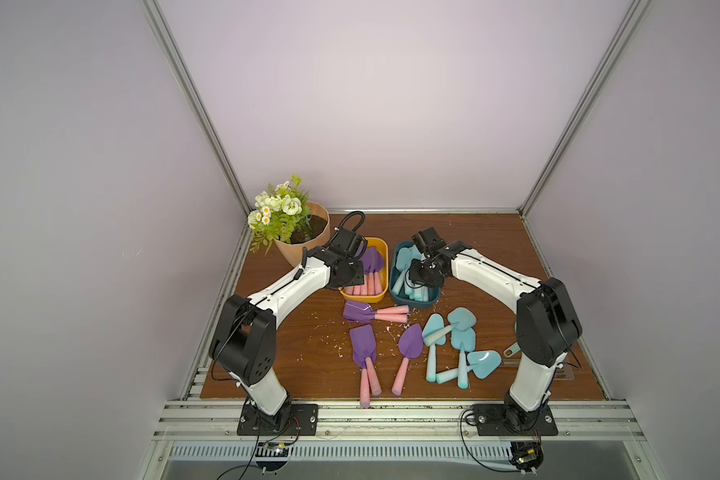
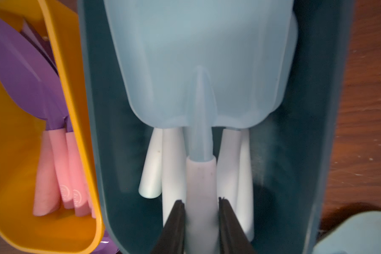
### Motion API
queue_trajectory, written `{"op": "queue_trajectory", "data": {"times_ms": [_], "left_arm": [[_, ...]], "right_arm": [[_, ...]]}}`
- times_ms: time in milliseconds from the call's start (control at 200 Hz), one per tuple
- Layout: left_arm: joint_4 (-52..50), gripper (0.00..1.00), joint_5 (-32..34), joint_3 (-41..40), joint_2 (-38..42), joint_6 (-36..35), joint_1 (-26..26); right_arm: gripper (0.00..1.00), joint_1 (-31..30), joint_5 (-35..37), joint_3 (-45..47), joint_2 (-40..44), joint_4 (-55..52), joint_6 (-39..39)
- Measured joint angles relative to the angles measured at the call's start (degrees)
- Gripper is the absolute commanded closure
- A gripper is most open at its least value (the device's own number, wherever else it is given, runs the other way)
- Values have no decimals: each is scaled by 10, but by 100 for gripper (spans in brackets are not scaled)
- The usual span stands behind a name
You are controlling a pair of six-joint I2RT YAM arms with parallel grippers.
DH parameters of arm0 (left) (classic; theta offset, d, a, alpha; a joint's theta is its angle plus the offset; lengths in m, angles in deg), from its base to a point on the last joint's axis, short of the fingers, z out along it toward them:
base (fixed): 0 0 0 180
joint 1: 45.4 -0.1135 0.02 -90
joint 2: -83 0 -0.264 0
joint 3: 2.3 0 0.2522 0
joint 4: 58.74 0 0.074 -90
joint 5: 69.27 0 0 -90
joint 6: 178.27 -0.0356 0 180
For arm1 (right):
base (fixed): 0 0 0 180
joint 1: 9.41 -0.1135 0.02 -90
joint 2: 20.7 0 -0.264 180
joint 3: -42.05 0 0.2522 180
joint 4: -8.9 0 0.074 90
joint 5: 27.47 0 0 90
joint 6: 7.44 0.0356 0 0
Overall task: Sort the small shovels by color and place them into the storage box
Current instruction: Place the shovel in the storage box.
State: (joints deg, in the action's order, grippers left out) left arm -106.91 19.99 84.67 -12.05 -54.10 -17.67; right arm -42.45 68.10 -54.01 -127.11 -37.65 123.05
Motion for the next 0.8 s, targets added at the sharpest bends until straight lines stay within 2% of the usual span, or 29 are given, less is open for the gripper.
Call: {"op": "queue_trajectory", "data": {"times_ms": [80,230,370,655,801], "left_arm": [[0,47,2,-7,10,-1,-1],[0,47,5,-14,23,-3,-1],[0,45,4,-19,28,-11,-1],[-3,41,-16,-79,57,-25,1],[-11,38,-24,-119,85,-25,26]], "right_arm": [[84,-3,-4,-2,-18,7,5],[59,-3,0,-3,-27,7,12],[46,-4,24,-12,-26,-8,16],[44,-4,79,-14,21,-28,15],[44,-4,93,-12,68,-30,5]]}}
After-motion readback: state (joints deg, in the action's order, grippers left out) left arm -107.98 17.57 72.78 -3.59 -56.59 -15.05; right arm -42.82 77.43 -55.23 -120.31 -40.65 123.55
